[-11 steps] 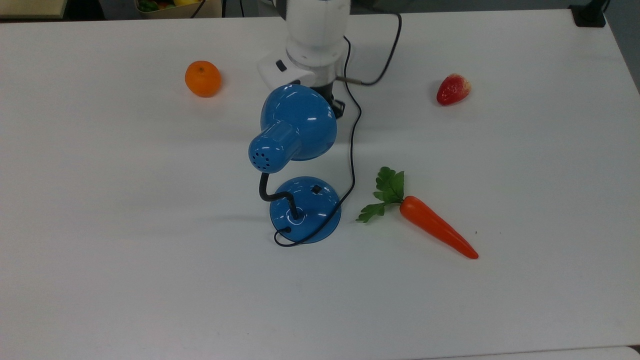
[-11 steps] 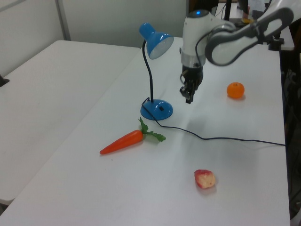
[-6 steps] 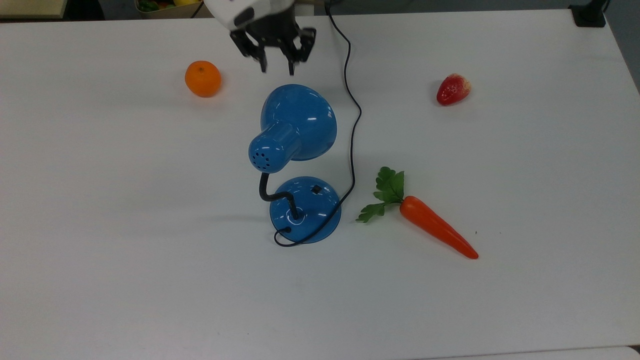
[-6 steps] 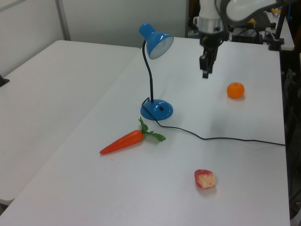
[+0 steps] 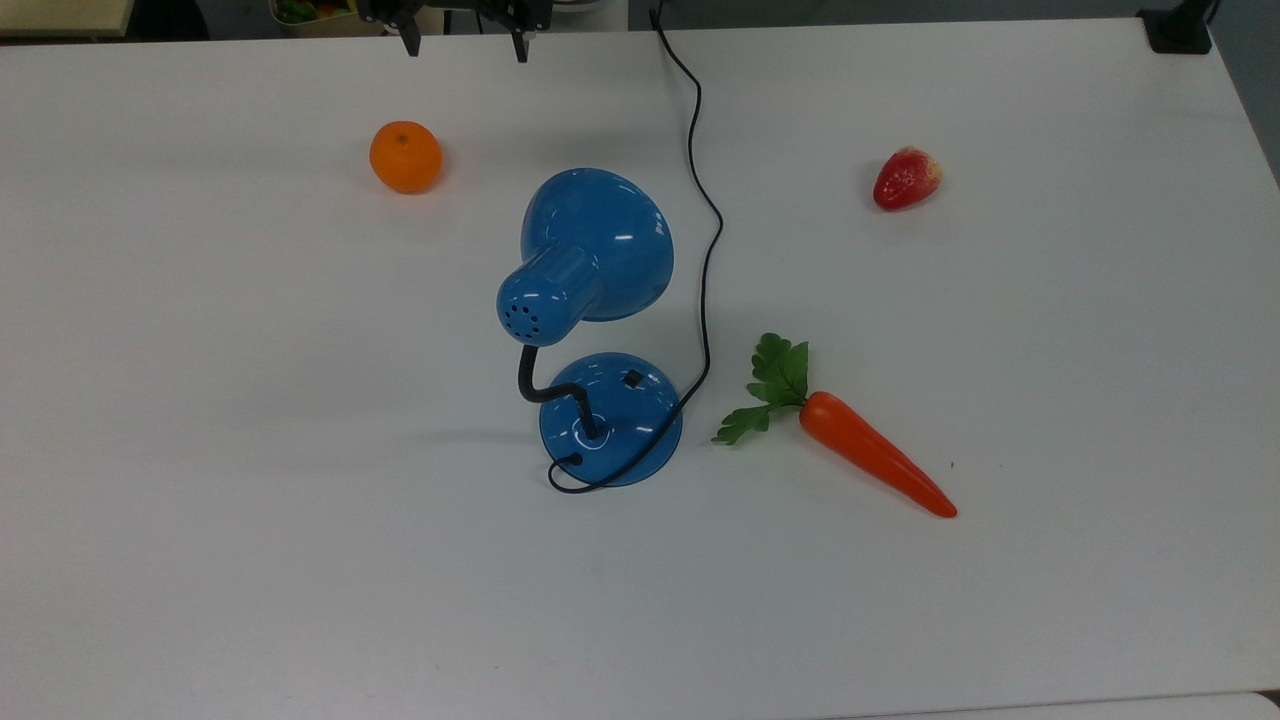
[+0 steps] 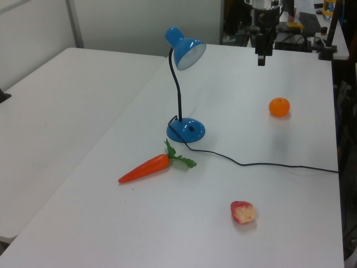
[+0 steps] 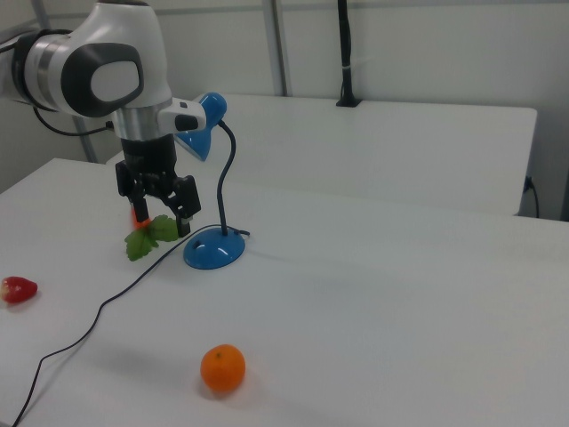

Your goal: Turn off lamp

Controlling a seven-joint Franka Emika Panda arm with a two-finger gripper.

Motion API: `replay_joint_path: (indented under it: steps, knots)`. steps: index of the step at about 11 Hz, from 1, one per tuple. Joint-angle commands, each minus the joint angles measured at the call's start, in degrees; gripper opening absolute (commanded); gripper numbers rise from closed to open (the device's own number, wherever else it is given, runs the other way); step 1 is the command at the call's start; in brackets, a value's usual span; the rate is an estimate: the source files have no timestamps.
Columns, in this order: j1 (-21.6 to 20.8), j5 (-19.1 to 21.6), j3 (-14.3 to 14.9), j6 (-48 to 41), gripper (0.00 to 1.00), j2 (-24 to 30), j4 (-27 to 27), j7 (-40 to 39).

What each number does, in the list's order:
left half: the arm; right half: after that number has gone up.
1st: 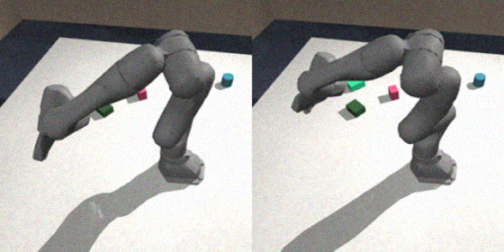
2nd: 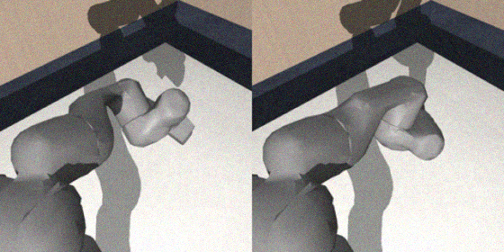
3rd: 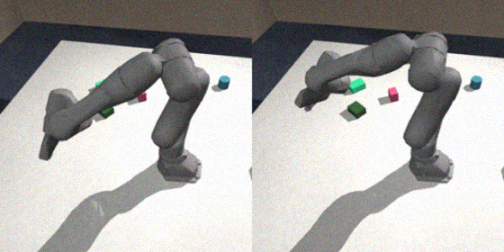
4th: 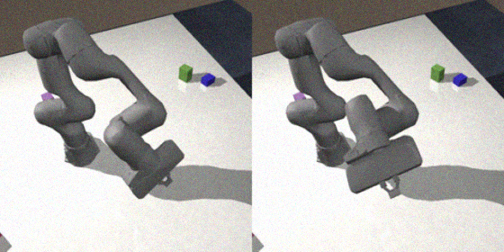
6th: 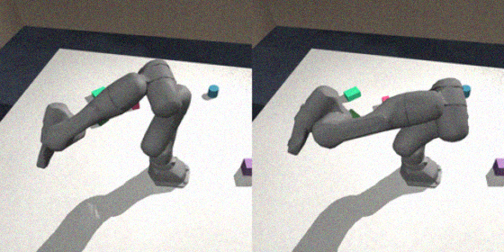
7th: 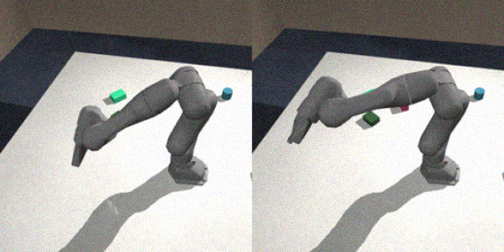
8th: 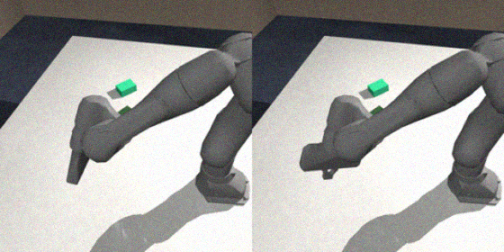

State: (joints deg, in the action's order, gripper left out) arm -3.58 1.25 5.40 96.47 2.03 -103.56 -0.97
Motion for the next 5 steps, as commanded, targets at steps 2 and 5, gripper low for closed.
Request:
replay_joint_path:
  steps: [2,5]
  knots:
    - [0.1,1.3,0.2,-2.8,1.0,-0.1,1.8,1.2]
    - [0.1,1.2,0.3,-2.7,1.0,0.1,1.9,3.1]
